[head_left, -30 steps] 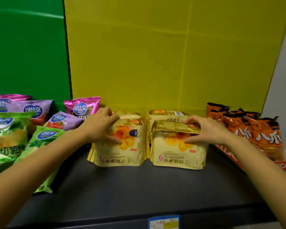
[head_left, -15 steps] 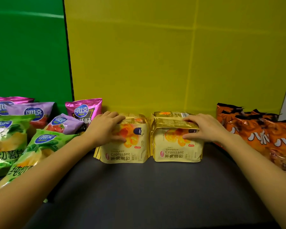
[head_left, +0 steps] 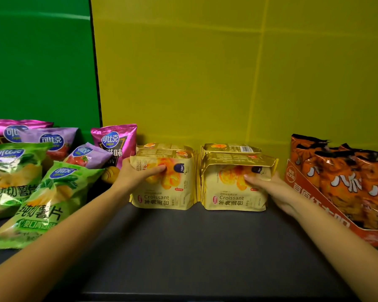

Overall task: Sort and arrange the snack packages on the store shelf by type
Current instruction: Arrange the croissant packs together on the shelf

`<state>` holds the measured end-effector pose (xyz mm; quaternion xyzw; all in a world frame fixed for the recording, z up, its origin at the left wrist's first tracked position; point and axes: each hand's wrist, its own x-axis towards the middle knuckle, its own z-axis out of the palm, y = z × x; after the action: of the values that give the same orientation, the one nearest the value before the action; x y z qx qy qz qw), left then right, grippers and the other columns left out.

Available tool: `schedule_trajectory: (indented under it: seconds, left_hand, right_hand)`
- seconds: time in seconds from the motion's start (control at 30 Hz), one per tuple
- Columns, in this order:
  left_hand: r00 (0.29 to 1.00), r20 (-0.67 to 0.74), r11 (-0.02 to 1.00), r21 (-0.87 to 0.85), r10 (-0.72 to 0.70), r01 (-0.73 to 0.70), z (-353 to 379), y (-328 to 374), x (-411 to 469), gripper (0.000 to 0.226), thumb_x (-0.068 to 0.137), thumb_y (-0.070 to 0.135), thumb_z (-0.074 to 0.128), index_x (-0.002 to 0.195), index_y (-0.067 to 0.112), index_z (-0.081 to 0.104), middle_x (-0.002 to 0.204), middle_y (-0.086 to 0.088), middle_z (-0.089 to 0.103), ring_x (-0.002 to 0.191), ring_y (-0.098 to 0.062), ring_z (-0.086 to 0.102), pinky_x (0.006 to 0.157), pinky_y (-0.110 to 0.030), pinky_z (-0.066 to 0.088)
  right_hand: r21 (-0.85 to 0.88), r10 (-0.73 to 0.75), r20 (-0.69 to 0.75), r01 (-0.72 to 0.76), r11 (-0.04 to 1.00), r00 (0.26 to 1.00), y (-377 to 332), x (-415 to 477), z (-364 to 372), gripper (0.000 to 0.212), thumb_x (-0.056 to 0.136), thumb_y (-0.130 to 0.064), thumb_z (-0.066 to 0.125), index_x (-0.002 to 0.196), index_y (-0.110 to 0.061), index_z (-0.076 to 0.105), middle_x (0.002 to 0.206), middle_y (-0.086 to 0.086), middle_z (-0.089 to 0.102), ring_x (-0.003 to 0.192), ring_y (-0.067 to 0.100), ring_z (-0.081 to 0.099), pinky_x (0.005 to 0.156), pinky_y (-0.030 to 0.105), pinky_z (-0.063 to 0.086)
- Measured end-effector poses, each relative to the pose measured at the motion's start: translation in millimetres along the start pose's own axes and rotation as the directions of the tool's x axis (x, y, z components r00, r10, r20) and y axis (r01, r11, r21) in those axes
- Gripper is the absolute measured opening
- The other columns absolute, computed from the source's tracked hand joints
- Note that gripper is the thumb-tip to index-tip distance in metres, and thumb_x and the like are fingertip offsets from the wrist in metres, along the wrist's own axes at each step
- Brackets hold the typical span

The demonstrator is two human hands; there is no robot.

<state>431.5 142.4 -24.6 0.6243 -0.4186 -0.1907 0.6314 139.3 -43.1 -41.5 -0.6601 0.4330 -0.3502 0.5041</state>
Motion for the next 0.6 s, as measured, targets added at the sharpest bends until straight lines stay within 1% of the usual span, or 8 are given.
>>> schedule_trajectory:
  seconds: [0.1,0.2,0.3,0.4,0.43,0.47,0.53,0.6]
  left_hand:
    - [0.999,0.047,0.999,-0.041,0.024,-0.022,1.8,2.0,0.3,0.052,0.066,0.025,0.079,0.114,0.013,0.066,0.109,-0.006,0.072,0.102,-0.018,0.066,0.076,-0.026,0.049]
    - [0.998,0.063,0.999,-0.040,0.010,-0.008,1.2,2.4,0.8,0.048,0.070,0.022,0.077,0.115,0.014,0.065,0.110,-0.005,0.072,0.103,-0.019,0.066,0.075,-0.025,0.048]
    - [0.999,0.030,0.999,-0.020,-0.024,0.025,-2.1,6.8,-4.0,0.049,0.070,0.018,0.078,0.116,0.011,0.064,0.110,-0.008,0.071,0.102,-0.020,0.066,0.078,-0.029,0.049]
    - [0.998,-0.057,0.998,0.050,0.029,-0.026,-2.6,17.9,-13.6,0.050,0.072,0.012,0.078,0.112,0.012,0.048,0.095,0.005,0.064,0.090,-0.014,0.063,0.067,-0.017,0.050]
    - [0.993,-0.089,0.992,0.107,0.083,-0.073,-2.5,23.5,-18.1,0.049,0.075,0.010,0.075,0.112,0.017,0.042,0.092,0.010,0.058,0.084,-0.008,0.058,0.063,-0.013,0.047]
    - [0.981,-0.119,0.972,0.196,0.156,-0.130,-3.4,30.3,-23.3,0.049,0.078,0.011,0.072,0.115,0.017,0.041,0.094,0.011,0.053,0.084,-0.006,0.054,0.065,-0.014,0.045]
    - [0.940,-0.125,0.876,0.420,0.317,-0.239,-11.2,40.8,-32.7,0.049,0.080,0.017,0.071,0.122,0.009,0.049,0.106,0.005,0.048,0.096,-0.010,0.048,0.078,-0.022,0.039]
    - [0.894,-0.091,0.773,0.545,0.440,-0.325,-24.3,46.8,-41.7,0.038,0.080,0.020,0.070,0.114,0.007,0.059,0.105,0.002,0.055,0.095,-0.015,0.053,0.079,-0.029,0.043]
  right_hand:
    - [0.041,0.006,0.000,-0.006,0.999,1.000,2.0,6.3,6.8,0.146,0.025,-0.062,0.087,0.145,-0.034,0.010,0.136,0.006,0.053,0.119,0.025,0.055,0.104,0.047,0.042]
    - [0.046,0.016,0.004,-0.017,0.999,1.000,-4.8,-0.9,12.0,0.149,0.026,-0.061,0.087,0.147,-0.029,0.007,0.139,0.008,0.050,0.122,0.027,0.052,0.106,0.047,0.040]
    - [0.042,-0.001,-0.067,0.003,0.999,0.998,-13.8,-13.7,9.6,0.128,0.052,-0.038,0.086,0.148,-0.018,0.004,0.143,0.011,0.042,0.130,0.029,0.043,0.106,0.040,0.036]
    - [-0.160,-0.192,-0.281,0.151,0.975,0.940,-28.4,-27.8,1.6,0.117,0.061,-0.025,0.085,0.149,-0.013,0.009,0.154,0.010,0.024,0.141,0.029,0.023,0.114,0.045,0.025]
    - [-0.253,-0.272,-0.325,0.194,0.948,0.906,-34.2,-33.4,-0.4,0.112,0.064,-0.020,0.083,0.149,-0.011,0.010,0.156,0.010,0.017,0.143,0.028,0.018,0.116,0.046,0.021]
    - [-0.328,-0.357,-0.346,0.245,0.912,0.868,-40.8,-40.8,-1.9,0.104,0.069,-0.015,0.079,0.149,-0.010,0.013,0.157,0.009,0.013,0.144,0.027,0.014,0.117,0.044,0.018]
    - [-0.437,-0.527,-0.349,0.363,0.823,0.775,-54.7,-57.9,-1.8,0.085,0.075,-0.007,0.071,0.145,-0.010,0.024,0.155,0.008,0.016,0.144,0.024,0.015,0.115,0.037,0.017]
    - [-0.493,-0.668,-0.287,0.492,0.718,0.687,-67.7,-74.1,3.5,0.064,0.078,-0.003,0.066,0.136,-0.010,0.040,0.146,0.008,0.032,0.138,0.023,0.027,0.112,0.034,0.021]
